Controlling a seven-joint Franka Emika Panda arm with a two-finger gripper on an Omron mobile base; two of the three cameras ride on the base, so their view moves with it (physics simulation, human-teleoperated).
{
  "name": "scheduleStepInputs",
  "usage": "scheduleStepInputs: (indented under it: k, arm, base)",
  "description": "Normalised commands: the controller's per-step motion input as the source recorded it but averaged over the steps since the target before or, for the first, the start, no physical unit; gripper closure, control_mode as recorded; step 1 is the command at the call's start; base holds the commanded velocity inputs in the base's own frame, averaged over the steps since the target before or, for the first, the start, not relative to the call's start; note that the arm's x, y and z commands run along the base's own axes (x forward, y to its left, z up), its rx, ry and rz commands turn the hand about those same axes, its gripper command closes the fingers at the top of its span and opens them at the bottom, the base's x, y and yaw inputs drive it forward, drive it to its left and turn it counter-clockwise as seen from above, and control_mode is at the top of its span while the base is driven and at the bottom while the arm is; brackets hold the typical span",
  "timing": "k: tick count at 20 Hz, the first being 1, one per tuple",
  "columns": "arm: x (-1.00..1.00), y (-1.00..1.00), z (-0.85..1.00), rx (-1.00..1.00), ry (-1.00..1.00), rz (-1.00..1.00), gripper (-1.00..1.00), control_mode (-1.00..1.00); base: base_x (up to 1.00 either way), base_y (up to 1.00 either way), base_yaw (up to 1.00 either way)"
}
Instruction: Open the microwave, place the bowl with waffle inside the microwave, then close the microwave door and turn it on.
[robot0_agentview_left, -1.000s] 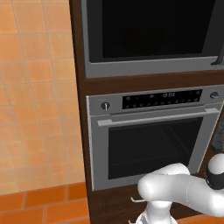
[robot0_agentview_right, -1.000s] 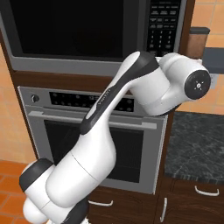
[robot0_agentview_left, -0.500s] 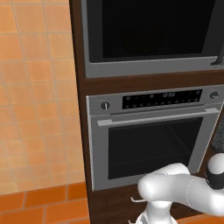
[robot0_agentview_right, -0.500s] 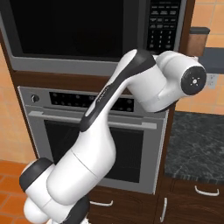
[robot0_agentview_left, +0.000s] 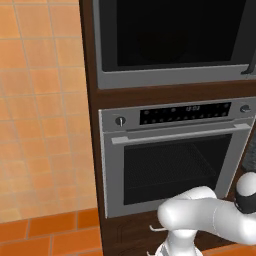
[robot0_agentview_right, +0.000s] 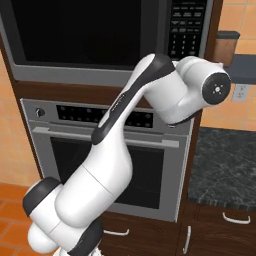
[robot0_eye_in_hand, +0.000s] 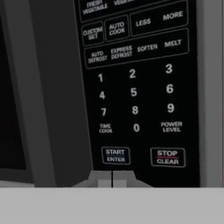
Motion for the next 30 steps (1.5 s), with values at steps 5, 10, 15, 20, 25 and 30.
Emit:
scheduleStepInputs:
  k: [5,10,15,20,25,30]
  arm:
    - [0.09,0.09,0.00,0.00,0.00,-0.07,1.00,-1.00]
    - [0.25,0.07,0.00,-0.01,0.01,-0.10,1.00,-1.00]
    - [0.23,0.27,0.00,-0.03,0.00,-0.10,1.00,-1.00]
    - [0.43,0.09,-0.04,-0.05,0.01,-0.10,1.00,-1.00]
    - [0.95,-0.30,-0.39,-0.09,0.00,-0.10,1.00,-1.00]
    - [0.72,-0.43,-0.52,-0.05,0.00,-0.02,1.00,-1.00]
  base:
    - [0.00,0.00,0.00]
    - [0.00,0.00,0.00]
    - [0.00,0.00,0.00]
    - [0.00,0.00,0.00]
    - [0.00,0.00,0.00]
    - [0.00,0.00,0.00]
